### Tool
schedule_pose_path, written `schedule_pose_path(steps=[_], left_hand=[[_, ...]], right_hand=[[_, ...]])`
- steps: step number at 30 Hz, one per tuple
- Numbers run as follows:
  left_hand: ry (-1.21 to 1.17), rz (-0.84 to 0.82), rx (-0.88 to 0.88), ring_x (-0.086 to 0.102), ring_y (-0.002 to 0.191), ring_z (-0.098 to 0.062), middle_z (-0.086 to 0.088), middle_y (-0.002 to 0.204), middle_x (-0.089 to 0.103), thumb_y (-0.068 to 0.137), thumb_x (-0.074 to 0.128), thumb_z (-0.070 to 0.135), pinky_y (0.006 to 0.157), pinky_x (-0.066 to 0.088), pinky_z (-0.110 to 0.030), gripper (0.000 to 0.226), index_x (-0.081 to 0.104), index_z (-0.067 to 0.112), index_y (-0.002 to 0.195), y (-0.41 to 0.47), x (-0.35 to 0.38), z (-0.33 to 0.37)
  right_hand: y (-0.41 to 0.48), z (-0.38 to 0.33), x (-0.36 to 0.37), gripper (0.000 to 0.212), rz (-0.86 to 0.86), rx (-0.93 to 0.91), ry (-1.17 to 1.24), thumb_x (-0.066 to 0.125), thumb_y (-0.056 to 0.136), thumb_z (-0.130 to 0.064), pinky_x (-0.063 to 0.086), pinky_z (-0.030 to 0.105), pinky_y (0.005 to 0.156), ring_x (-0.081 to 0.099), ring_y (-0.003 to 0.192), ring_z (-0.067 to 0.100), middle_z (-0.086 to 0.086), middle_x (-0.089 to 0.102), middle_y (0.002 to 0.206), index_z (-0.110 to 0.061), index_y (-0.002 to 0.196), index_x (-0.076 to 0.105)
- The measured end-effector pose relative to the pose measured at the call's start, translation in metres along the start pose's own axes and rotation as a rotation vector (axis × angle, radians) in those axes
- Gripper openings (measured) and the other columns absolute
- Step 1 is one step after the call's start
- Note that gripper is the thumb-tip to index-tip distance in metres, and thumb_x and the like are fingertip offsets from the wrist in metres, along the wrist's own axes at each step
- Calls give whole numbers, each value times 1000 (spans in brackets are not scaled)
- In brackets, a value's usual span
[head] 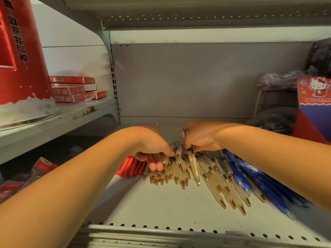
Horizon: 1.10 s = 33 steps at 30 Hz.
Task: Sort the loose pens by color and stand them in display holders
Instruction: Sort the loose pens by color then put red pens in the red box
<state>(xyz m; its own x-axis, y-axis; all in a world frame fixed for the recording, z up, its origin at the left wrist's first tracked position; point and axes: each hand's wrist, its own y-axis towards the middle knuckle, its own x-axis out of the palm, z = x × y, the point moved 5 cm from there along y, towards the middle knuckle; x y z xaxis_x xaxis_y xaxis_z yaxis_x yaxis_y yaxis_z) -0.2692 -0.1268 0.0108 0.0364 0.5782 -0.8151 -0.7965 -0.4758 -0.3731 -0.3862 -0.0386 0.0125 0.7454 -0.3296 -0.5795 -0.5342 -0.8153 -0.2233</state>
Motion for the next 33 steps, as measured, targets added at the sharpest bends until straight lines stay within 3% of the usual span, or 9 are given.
schedule_pose_path(steps=[5,8,10,12,19,25,28,30,33], left_hand=[[16,55,-20,57,44,-3,8,57,67,99,49,45,51,35,-20,35,63,18,82,6,-6,3],[30,116,-49,58,42,-6,5,55,67,96,52,54,44,35,-15,42,62,15,83,13,-9,9],[60,160,-37,58,39,-6,5,51,66,91,55,62,42,37,-12,47,59,15,86,19,-8,15],[85,185,-11,59,38,-5,7,47,64,85,57,69,43,42,-13,50,58,19,86,26,-5,20],[257,150,55,50,37,-7,10,45,58,72,65,76,49,40,-21,57,62,20,69,34,-6,24],[204,417,204,57,80,-9,8,88,63,73,66,74,61,42,-24,54,59,23,90,33,-12,32],[241,436,217,55,104,-17,5,117,57,67,58,84,82,50,-36,77,51,29,120,38,5,37],[366,379,162,46,121,-28,-2,135,48,60,56,89,97,44,-44,93,42,34,134,45,16,36],[343,345,138,40,123,-29,-3,135,44,59,63,85,93,39,-43,92,39,36,133,50,17,34]], right_hand=[[-2,-1,-11,55,189,-93,-299,69,89,-12,53,14,52,65,77,11,-3,54,94,-13,137,44],[-1,-3,-11,34,202,-113,-395,62,93,-12,61,28,73,69,82,16,3,60,95,-10,126,54],[-3,-4,-17,28,219,-122,-436,56,94,-5,59,23,66,66,76,12,2,60,92,-11,121,58],[-6,1,-25,28,153,-71,-460,57,93,0,51,15,51,60,65,7,0,60,83,-7,120,59],[-14,10,-15,14,-76,-43,-178,68,86,3,57,19,62,73,69,15,12,73,85,-2,99,67],[10,6,-40,6,111,-109,-259,76,82,-9,54,17,54,72,62,10,3,74,70,-14,82,72],[24,7,-69,10,298,-182,-490,72,86,-15,50,21,55,67,69,8,-3,69,80,-23,81,67],[32,15,-68,11,243,-173,-652,72,86,-23,47,23,70,62,88,9,-10,64,94,-29,85,63],[43,33,-53,16,158,-110,-742,74,82,-24,47,25,73,58,93,10,-9,61,103,-30,88,61]])
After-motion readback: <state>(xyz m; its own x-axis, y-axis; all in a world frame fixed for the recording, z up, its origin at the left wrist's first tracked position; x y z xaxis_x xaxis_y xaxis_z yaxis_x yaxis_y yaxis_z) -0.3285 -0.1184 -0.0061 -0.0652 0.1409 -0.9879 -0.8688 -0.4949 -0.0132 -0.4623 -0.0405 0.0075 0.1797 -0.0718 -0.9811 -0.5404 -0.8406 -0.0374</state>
